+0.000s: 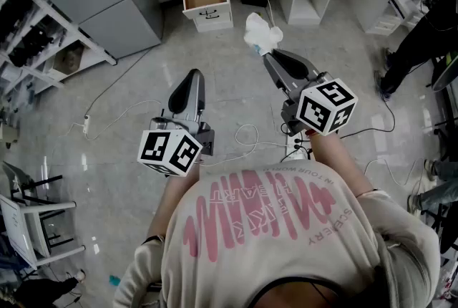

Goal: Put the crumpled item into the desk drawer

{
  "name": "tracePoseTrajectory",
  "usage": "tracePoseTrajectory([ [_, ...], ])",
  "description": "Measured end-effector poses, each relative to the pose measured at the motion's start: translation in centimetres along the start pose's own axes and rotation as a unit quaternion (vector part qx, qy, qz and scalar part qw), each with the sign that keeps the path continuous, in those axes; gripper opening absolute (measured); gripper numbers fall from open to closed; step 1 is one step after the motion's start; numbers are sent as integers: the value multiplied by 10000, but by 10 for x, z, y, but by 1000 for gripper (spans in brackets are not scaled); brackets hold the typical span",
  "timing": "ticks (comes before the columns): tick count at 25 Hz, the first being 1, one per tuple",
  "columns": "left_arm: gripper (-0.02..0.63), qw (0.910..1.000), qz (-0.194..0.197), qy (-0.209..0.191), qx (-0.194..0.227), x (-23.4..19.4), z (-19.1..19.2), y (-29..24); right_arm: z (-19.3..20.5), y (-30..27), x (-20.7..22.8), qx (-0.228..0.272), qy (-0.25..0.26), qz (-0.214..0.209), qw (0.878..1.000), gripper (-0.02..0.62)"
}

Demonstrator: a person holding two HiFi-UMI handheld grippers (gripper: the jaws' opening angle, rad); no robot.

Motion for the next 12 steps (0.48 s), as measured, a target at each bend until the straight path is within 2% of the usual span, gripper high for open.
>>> tracePoseTrajectory([
  [7, 3, 10000, -51, 62, 16, -23, 3, 8, 11, -17, -7, -62, 40, 58, 10000, 47],
  [12, 3, 10000, -39, 59, 24, -45, -4, 25, 17, -32, -28, -1, 47, 102, 9999, 49],
])
Point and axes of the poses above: the fingertips, and each gripper's own axes: y backward along the fingers, x to its right, z out of its underside, the point moved 5 cm from there along y, backward along the fingers, and after that the axes turned 6 degrees about -y, right-handed, at the moved point
